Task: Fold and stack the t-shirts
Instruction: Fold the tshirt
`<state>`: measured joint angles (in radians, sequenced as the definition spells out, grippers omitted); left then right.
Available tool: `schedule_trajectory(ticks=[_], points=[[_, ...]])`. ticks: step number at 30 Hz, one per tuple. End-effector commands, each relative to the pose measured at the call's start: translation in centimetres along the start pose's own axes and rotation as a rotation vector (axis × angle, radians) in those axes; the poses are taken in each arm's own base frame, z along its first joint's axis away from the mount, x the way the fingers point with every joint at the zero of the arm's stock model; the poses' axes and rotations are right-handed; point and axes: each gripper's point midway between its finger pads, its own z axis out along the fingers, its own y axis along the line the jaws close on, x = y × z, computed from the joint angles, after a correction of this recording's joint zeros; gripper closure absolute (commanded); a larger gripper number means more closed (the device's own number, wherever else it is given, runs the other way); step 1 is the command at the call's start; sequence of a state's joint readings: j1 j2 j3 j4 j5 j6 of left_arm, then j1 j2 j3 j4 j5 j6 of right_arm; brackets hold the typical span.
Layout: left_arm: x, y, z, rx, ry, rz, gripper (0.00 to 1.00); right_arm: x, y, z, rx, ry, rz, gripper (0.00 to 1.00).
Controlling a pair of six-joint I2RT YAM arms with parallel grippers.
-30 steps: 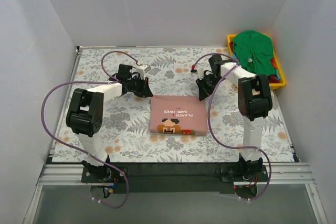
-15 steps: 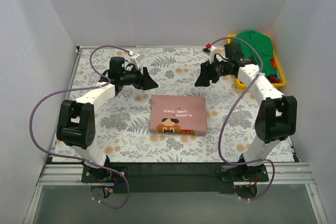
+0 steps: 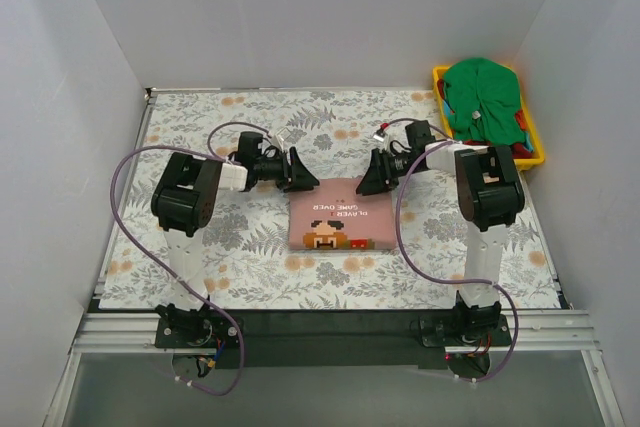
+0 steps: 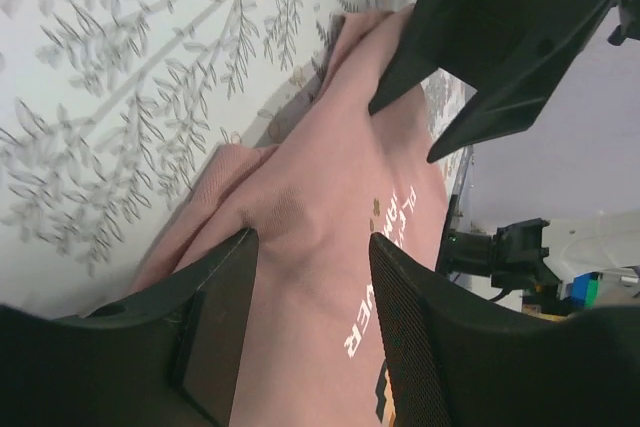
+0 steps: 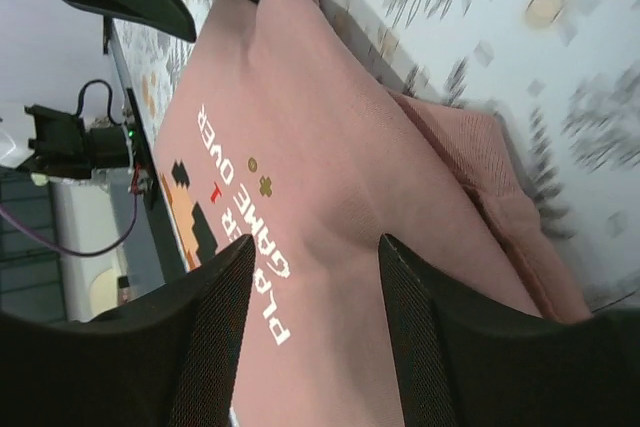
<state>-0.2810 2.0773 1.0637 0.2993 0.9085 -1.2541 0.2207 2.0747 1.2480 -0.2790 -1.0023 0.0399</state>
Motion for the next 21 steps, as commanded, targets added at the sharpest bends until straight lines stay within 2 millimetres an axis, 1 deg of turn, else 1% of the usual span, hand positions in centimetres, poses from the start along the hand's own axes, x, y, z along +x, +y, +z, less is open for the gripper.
schedule_trajectory(ticks=[1, 2, 3, 4, 5, 6, 7, 8, 9, 10, 11, 12, 13, 14, 15, 16, 17, 18, 19, 20, 21], points=[[-4.3, 1.0, -0.4, -0.003, -0.088, 0.025, 0.51, -5.3, -2.0, -0.3, 0.063, -0.104, -0.144, 0.4], [-4.9, 1.3, -0.9, -0.008, -0.097, 0.03, 0.51, -6.1, -1.3, -0.6, 0.055, -0.117, -0.141, 0.4], [-5.7, 0.2, -1.7, -0.004, -0.108, 0.081, 0.5, -6.7, -0.4, -0.9, 0.047, -0.129, -0.155, 0.4], [-6.3, -0.7, -2.3, 0.0, -0.119, 0.113, 0.49, -8.0, 1.8, -2.0, 0.039, -0.16, -0.198, 0.38], [-6.8, -1.9, -2.9, 0.004, -0.127, 0.157, 0.48, -8.5, 3.0, -2.7, 0.033, -0.177, -0.206, 0.37], [-7.2, -4.6, -4.4, 0.018, -0.135, 0.206, 0.46, -8.8, 4.3, -3.4, 0.023, -0.193, -0.217, 0.35], [-6.9, -6.4, -5.1, 0.054, -0.124, 0.215, 0.45, -8.8, 6.8, -4.6, 0.004, -0.213, -0.246, 0.32], [-5.6, -7.5, -5.8, 0.069, -0.112, 0.201, 0.43, -8.6, 8.1, -5.3, -0.007, -0.225, -0.236, 0.3], [-5.0, -8.8, -6.3, 0.083, -0.112, 0.201, 0.42, -8.0, 9.2, -5.6, -0.022, -0.227, -0.23, 0.29], [-4.4, -11.6, -7.4, 0.115, -0.122, 0.22, 0.4, -7.6, 11.5, -6.5, -0.043, -0.246, -0.256, 0.22], [-2.6, -12.7, -7.0, 0.135, -0.091, 0.222, 0.39, -5.7, 11.3, -5.8, -0.061, -0.234, -0.224, 0.19], [-0.6, -12.6, -6.7, 0.132, -0.064, 0.195, 0.39, -4.8, 12.0, -5.7, -0.079, -0.23, -0.184, 0.17], [1.0, -14.1, -6.4, 0.148, -0.046, 0.195, 0.38, -4.0, 13.2, -5.8, -0.112, -0.231, -0.189, 0.15], [1.7, -14.6, -6.1, 0.159, -0.041, 0.19, 0.38, -1.9, 12.7, -4.8, -0.133, -0.198, -0.143, 0.15], [3.6, -14.1, -5.6, 0.162, -0.01, 0.153, 0.38, -0.8, 13.1, -4.4, -0.161, -0.174, -0.107, 0.15], [4.7, -14.5, -5.0, 0.176, 0.019, 0.102, 0.38, 0.1, 13.0, -4.0, -0.17, -0.162, -0.1, 0.15], [5.2, -14.7, -4.6, 0.193, 0.023, 0.102, 0.38, 1.2, 13.0, -3.4, -0.182, -0.135, -0.085, 0.15], [6.6, -14.0, -4.3, 0.191, 0.049, 0.07, 0.38, 3.2, 12.3, -2.8, -0.19, -0.1, -0.033, 0.15], [7.9, -14.2, -3.8, 0.199, 0.085, 0.049, 0.38, 4.1, 12.3, -2.4, -0.217, -0.08, -0.005, 0.15], [9.3, -13.5, -3.3, 0.199, 0.137, -0.004, 0.38, 5.4, 12.1, -1.9, -0.225, -0.051, 0.025, 0.15], [10.4, -13.0, -3.0, 0.195, 0.172, -0.037, 0.38, 7.2, 11.4, -1.5, -0.226, -0.021, 0.067, 0.16]])
